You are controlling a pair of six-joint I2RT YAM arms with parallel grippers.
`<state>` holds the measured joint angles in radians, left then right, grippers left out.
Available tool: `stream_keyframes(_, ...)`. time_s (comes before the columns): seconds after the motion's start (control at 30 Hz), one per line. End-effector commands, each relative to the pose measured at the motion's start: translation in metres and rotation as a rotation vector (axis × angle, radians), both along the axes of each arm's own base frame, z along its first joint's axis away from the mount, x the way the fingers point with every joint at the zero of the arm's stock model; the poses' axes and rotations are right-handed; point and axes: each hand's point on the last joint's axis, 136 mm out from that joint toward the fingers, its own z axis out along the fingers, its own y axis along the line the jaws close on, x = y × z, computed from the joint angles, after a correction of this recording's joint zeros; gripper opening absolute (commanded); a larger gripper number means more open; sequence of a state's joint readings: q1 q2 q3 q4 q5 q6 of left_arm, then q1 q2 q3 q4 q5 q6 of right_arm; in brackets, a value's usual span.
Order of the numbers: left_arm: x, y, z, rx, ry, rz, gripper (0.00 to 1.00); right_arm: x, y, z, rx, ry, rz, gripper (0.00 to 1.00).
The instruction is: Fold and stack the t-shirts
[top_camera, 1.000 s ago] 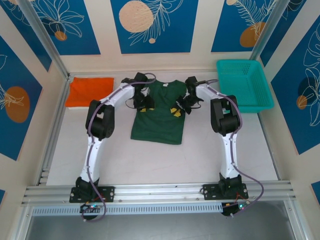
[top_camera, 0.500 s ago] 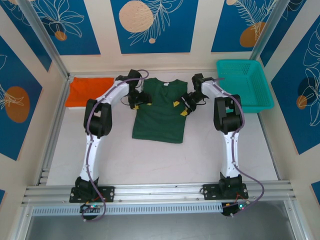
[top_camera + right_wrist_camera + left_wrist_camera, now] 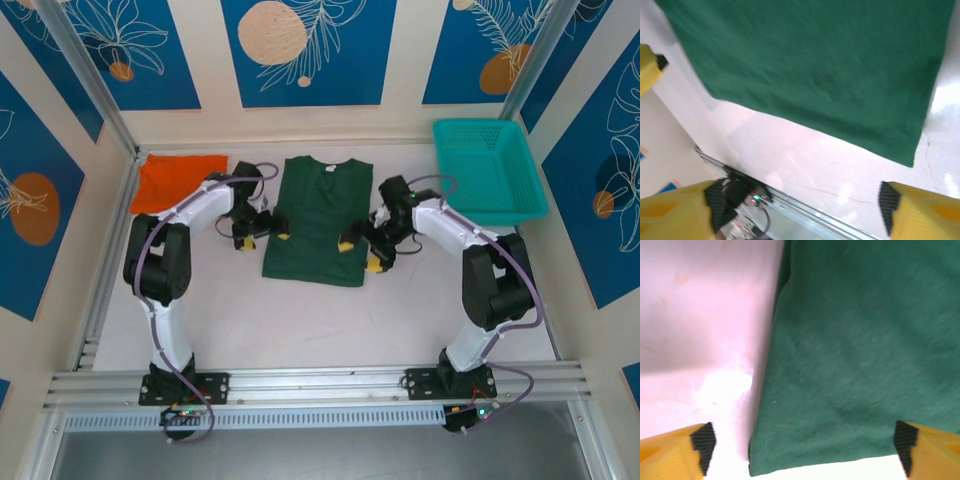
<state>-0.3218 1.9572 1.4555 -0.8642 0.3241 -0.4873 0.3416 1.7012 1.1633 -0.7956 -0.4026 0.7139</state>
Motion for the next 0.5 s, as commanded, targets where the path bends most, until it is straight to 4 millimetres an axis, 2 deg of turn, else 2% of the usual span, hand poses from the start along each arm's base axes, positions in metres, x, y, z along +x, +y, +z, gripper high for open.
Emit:
stream_keyframes(0.0, -0.033, 0.000, -0.013, -0.077, 0.070, 0.036, 0.81, -0.015, -0.007, -0.023, -0.008, 0.010, 0.066, 0.74)
stream_keyframes(0.07, -0.048, 0.007, -0.021, -0.063, 0.110, 0.068, 0.74, -0.016, -0.008, -0.034, 0.005, 0.040, 0.069, 0.65)
stream_keyframes(0.2, -0.064, 0.012, -0.028, -0.065, 0.152, 0.114, 0.67, -0.019, -0.004, -0.043, 0.030, 0.077, 0.071, 0.61)
stream_keyframes(0.37, -0.057, 0.014, -0.028, -0.102, 0.143, 0.161, 0.62, -0.019, 0.000, -0.051, 0.023, 0.102, 0.054, 0.60)
stream_keyframes(0.47, -0.058, 0.013, -0.033, -0.125, 0.178, 0.176, 0.53, -0.021, -0.002, -0.056, -0.003, 0.141, 0.042, 0.57)
